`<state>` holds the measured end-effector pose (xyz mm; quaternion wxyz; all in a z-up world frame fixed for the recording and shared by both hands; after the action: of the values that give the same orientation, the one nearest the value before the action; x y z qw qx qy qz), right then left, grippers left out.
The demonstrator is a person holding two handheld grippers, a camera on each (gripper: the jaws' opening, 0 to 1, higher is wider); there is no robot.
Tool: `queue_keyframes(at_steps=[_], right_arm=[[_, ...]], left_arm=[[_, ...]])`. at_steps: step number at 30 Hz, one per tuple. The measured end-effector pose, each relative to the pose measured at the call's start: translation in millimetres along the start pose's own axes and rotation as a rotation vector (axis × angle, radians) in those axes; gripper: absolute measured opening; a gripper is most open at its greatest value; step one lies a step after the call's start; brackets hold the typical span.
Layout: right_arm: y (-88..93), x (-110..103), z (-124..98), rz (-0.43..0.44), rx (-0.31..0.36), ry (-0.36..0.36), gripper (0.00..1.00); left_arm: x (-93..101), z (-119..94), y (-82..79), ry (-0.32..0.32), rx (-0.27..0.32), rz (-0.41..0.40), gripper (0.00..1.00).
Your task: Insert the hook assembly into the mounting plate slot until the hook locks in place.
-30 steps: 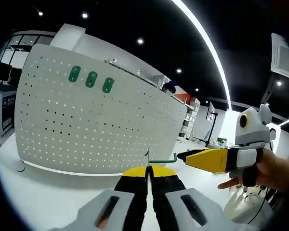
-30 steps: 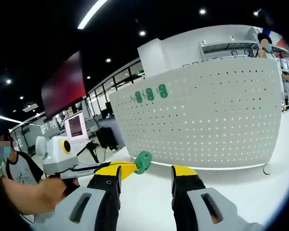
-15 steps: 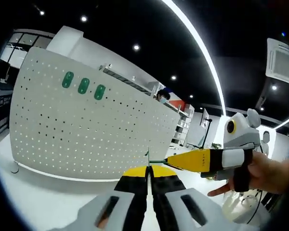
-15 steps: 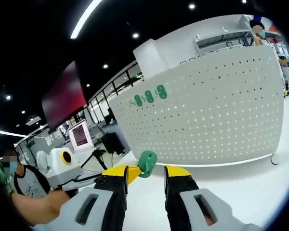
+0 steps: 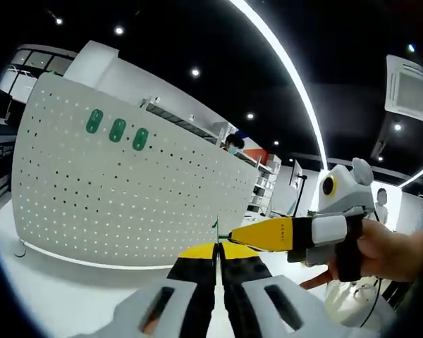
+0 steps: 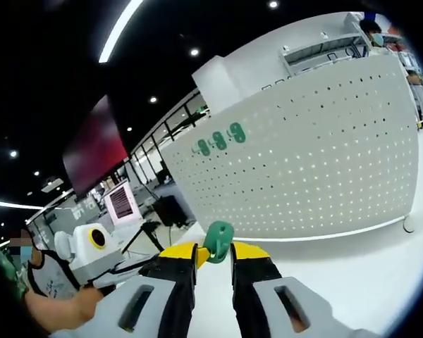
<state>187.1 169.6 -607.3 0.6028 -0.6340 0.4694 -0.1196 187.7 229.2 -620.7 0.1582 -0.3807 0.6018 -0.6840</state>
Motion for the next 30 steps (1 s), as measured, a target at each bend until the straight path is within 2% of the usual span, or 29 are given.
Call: queue_keyframes(at_steps=[4, 30], right_arm=[[-0.7, 2.1, -0.3, 0.011, 0.004, 0.003, 0.12], [-5.3, 5.7, -0.9, 0.061, 0.028, -0.003, 0.05]], left_arm=[[1.1, 0.4, -0.2, 0.001, 0.001, 0.003, 0.02], [9.0, 1.8, -4.2, 0.012, 0.012, 0.014, 0.02]])
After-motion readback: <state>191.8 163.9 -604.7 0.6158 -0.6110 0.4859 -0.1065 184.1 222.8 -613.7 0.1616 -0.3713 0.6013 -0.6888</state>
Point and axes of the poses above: the point that each gripper's makers call its tool centre point, and the gripper's own axes: z roughly forward along the fingers, x roughly to its right, y roughly out of its underside, the point moved 3 cm from there along -z, roughly backward along the fingers, and after that the axes turned 4 degrees about -x, right-handed, at the moved point
